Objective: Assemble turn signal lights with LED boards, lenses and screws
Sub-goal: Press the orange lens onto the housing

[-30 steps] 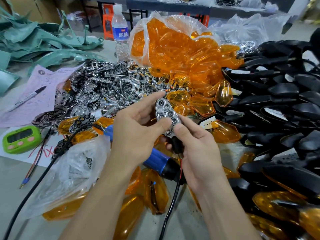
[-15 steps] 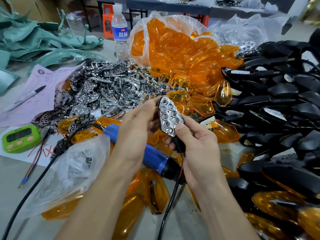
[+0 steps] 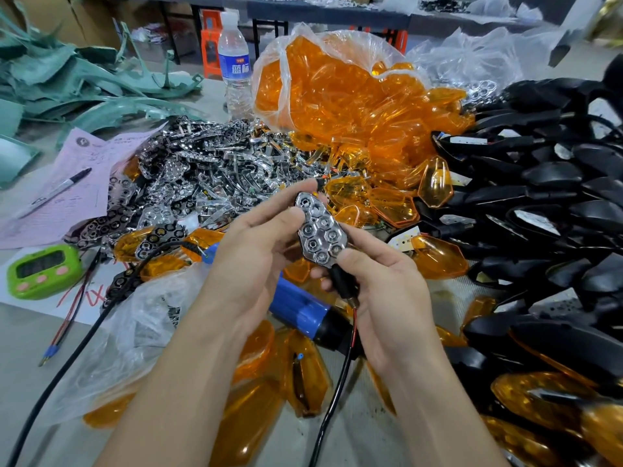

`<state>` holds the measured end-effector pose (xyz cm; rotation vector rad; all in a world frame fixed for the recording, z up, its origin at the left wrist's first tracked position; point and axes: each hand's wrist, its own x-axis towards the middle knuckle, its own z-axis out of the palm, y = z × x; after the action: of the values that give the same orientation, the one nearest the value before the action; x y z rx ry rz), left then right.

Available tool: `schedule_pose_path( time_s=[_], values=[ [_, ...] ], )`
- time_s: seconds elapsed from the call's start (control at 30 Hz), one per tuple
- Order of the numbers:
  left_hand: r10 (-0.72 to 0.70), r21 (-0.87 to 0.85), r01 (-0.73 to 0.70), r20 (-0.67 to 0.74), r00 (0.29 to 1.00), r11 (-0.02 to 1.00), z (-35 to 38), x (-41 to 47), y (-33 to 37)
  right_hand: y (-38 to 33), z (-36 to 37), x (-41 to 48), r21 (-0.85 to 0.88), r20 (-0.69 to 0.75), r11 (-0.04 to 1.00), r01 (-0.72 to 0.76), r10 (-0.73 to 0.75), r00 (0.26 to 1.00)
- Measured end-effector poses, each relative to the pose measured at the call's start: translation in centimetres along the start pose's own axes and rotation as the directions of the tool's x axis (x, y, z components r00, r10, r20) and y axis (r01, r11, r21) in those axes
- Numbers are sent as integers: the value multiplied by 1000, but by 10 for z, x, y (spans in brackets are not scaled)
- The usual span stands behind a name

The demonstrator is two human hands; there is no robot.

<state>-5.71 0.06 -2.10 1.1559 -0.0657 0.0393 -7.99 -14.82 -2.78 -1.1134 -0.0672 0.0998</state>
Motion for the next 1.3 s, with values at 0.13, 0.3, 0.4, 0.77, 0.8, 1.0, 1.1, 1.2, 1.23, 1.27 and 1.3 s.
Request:
schedule_pose_path(
  time_s=[0.13,0.3,0.4,0.77,0.8,1.0,1.1,1.2,1.23,1.27,1.3],
  values=[
    [366,511,-239,-162,916,825,-3,1,-6,1,-2,1,-63,-14,998,11,-12,1000],
    [486,663,-231,-228,844,712,9,-9,-9,8,1,3,-146,-11,987,68,-70,998],
    [496,645,-228,-269,826,730,14,-9,-11,12,1,4,-214,-37,972,92,-102,994],
    [99,250,-71,-103,990,966,7,-1,-9,2,3,1,144,-15,985,-89,93,996],
    [39,161,-34,-31,999,986,8,-1,-9,2,2,1,151,-13,983,-104,107,994],
    [34,142,-35,6,999,989,5,-2,-9,4,5,-2,-20,-9,998,-60,60,998],
    [-58,91,53,54,997,994,3,-1,-9,2,7,-1,37,8,996,-77,77,997],
    [-126,-31,130,114,985,991,3,-2,-6,-1,9,-3,99,33,987,-125,122,992],
    [-122,-70,129,97,988,989,2,0,-4,-1,8,-4,102,47,984,-148,144,988],
    [-110,-105,116,62,992,988,-1,3,-2,-2,7,-5,79,63,982,-170,165,984],
    [-94,-140,96,23,995,985,-4,7,0,-3,5,-6,18,74,982,-188,186,980]
  ],
)
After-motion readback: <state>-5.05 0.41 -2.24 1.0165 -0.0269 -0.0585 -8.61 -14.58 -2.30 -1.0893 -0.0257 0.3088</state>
